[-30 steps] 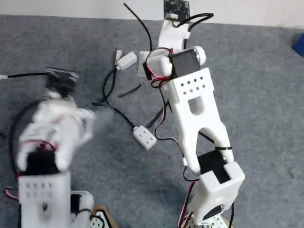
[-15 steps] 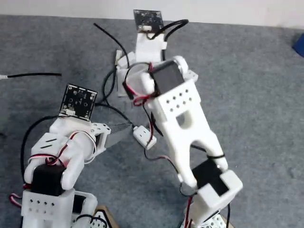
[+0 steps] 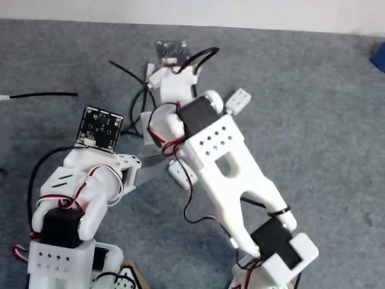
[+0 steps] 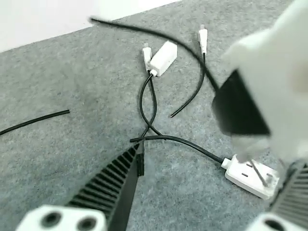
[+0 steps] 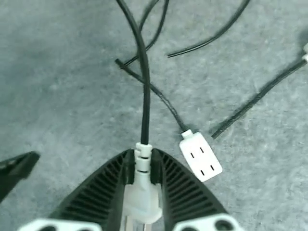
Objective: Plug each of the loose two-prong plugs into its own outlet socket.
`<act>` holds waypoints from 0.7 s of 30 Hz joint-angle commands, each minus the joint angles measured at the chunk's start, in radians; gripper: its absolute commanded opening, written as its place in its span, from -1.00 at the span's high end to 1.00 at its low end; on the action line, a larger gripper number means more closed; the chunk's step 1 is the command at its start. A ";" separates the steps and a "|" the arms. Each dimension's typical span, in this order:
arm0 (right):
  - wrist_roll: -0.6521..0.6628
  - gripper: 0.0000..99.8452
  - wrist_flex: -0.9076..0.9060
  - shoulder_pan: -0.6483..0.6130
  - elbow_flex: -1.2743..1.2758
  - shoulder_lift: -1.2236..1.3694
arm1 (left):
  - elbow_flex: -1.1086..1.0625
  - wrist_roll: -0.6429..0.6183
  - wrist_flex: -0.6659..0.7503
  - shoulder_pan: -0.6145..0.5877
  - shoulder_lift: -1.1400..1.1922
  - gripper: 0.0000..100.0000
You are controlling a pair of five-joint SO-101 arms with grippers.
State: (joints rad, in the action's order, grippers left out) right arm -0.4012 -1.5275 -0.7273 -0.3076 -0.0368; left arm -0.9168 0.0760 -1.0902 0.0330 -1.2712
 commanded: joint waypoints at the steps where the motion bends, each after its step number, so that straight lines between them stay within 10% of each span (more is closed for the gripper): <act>1: 0.012 0.99 -0.038 -0.028 -0.004 -0.082 | -0.038 -0.003 0.063 0.005 -0.004 0.15; 21: 0.226 0.99 -0.223 0.051 0.039 -0.185 | -0.105 0.051 0.101 -0.088 -0.005 0.15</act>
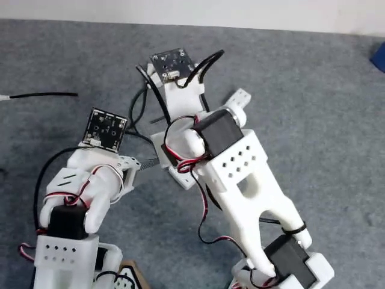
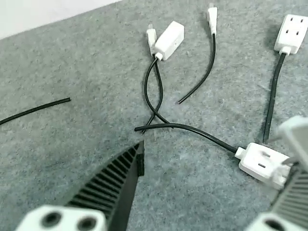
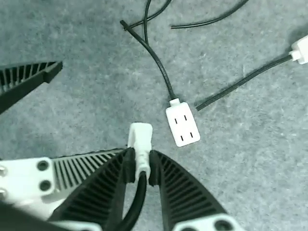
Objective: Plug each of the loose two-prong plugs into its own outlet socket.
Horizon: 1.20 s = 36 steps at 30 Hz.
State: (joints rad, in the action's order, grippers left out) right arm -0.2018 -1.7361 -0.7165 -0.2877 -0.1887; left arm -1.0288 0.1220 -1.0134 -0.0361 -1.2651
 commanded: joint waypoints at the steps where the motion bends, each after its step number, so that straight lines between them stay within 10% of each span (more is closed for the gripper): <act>1: 0.043 0.99 -0.001 0.047 0.042 -0.025 | 0.007 0.005 0.023 -0.019 -0.012 0.15; 22: 0.003 0.99 0.278 0.160 0.257 0.249 | -0.257 0.112 0.172 -0.389 -0.022 0.15; 36: 1.111 0.99 0.260 0.087 0.303 0.117 | -0.259 0.161 0.172 -0.443 -0.015 0.15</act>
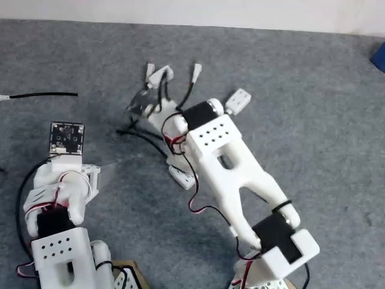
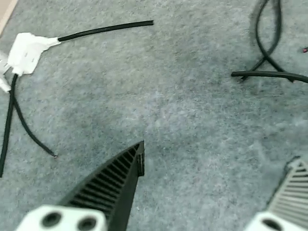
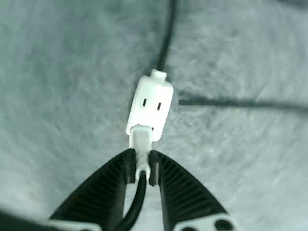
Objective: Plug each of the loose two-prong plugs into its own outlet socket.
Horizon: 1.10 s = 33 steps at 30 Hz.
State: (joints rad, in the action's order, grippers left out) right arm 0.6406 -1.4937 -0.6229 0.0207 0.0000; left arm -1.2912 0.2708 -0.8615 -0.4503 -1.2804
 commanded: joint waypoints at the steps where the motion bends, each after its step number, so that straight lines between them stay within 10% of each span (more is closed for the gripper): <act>1: 0.347 0.99 0.025 -0.007 -0.008 -0.073 | 0.004 0.031 0.020 -0.031 0.001 0.15; 15: 0.755 0.99 0.097 -0.008 0.050 0.010 | -0.139 0.095 0.192 -0.154 -0.007 0.15; 33: 0.824 0.98 0.159 -0.073 0.145 0.007 | -0.180 0.092 0.233 -0.153 -0.007 0.15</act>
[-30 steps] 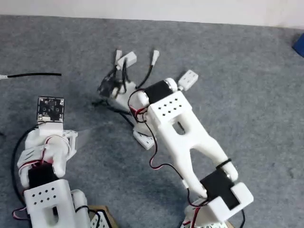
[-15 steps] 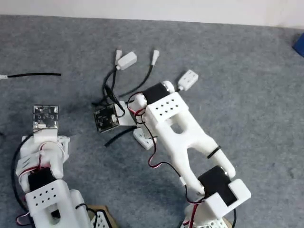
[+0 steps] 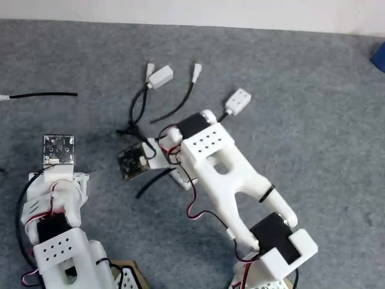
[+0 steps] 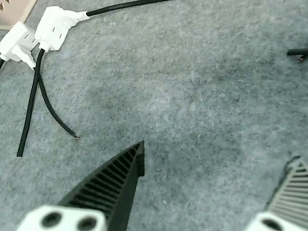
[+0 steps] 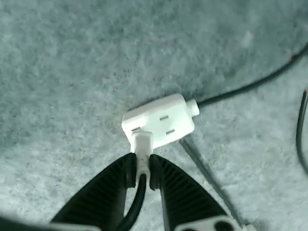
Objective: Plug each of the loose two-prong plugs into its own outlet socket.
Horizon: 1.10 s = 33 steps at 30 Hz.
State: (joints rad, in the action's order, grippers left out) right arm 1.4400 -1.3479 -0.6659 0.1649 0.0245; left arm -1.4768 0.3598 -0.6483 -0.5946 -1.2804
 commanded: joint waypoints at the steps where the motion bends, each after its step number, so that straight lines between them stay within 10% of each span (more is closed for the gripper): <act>1: 0.031 0.98 0.015 -0.036 0.001 -0.018 | 0.005 0.003 0.020 -0.010 -0.007 0.15; 33: -0.075 0.98 0.050 -0.039 0.018 -0.111 | 0.002 0.003 0.017 -0.005 -0.004 0.15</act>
State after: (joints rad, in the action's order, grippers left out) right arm 1.4108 -1.3357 -0.6935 0.1818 -0.0859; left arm -1.4768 0.3598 -0.6483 -0.5946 -1.2804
